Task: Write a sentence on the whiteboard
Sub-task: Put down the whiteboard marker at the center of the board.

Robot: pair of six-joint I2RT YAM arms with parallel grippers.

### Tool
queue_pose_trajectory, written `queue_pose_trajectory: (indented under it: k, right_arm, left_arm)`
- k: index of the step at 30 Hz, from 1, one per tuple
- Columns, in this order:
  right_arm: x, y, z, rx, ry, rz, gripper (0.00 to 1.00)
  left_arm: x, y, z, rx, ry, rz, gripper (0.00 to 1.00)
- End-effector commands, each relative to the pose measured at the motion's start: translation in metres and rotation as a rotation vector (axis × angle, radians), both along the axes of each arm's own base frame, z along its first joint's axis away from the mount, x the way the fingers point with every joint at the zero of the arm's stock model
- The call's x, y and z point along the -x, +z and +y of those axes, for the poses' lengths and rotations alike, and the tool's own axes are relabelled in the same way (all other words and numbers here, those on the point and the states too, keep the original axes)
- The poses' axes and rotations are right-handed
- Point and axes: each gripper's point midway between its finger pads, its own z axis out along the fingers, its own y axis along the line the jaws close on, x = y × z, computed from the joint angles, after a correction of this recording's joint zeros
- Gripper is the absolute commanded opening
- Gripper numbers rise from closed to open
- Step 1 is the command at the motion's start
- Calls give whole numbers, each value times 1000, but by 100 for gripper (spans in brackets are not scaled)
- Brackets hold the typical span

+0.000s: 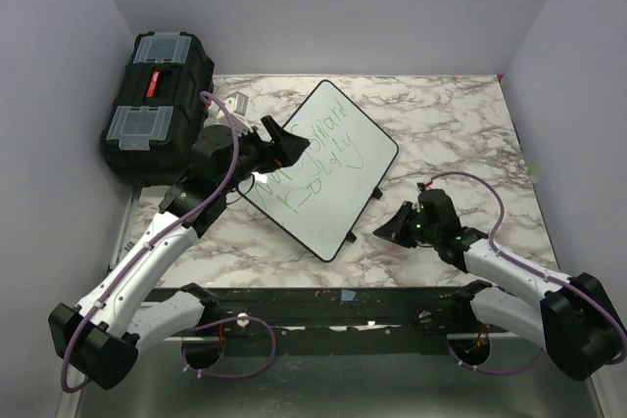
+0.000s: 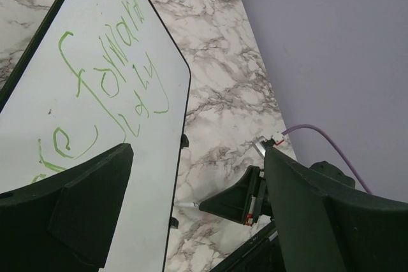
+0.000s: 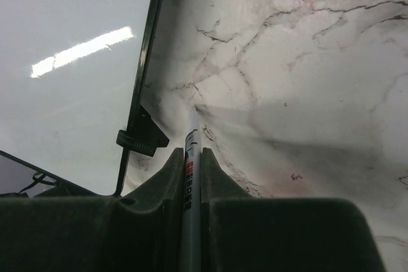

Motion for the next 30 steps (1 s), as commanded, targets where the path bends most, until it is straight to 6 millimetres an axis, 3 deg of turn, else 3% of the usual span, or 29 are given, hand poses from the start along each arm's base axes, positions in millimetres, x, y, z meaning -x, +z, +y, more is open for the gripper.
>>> queue_pose_trajectory:
  k: [1, 5, 13, 18, 24, 27, 30]
  right_arm:
    - [-3, 7, 18, -117, 30, -43, 1]
    - [-4, -1, 16, -109, 20, -40, 5]
    - [2, -17, 2, -60, -32, -20, 42]
    - [2, -17, -3, -26, -43, -21, 57]
    - [-4, -6, -24, 102, -92, -38, 79]
    - [-12, 15, -34, 163, -106, -85, 89]
    - [-22, 40, -47, 239, -128, -149, 92]
  left_arm:
    - [6, 11, 3, -5, -20, -66, 86]
    - [9, 9, 4, 1, -21, -58, 86]
    - [14, 2, 10, -16, -9, -43, 86]
    - [15, 0, 15, -37, 6, -50, 86]
    - [17, -2, 22, -85, 19, -63, 87]
    - [19, -2, 31, -139, 35, -85, 88]
    - [22, -2, 42, -196, 53, -110, 91]
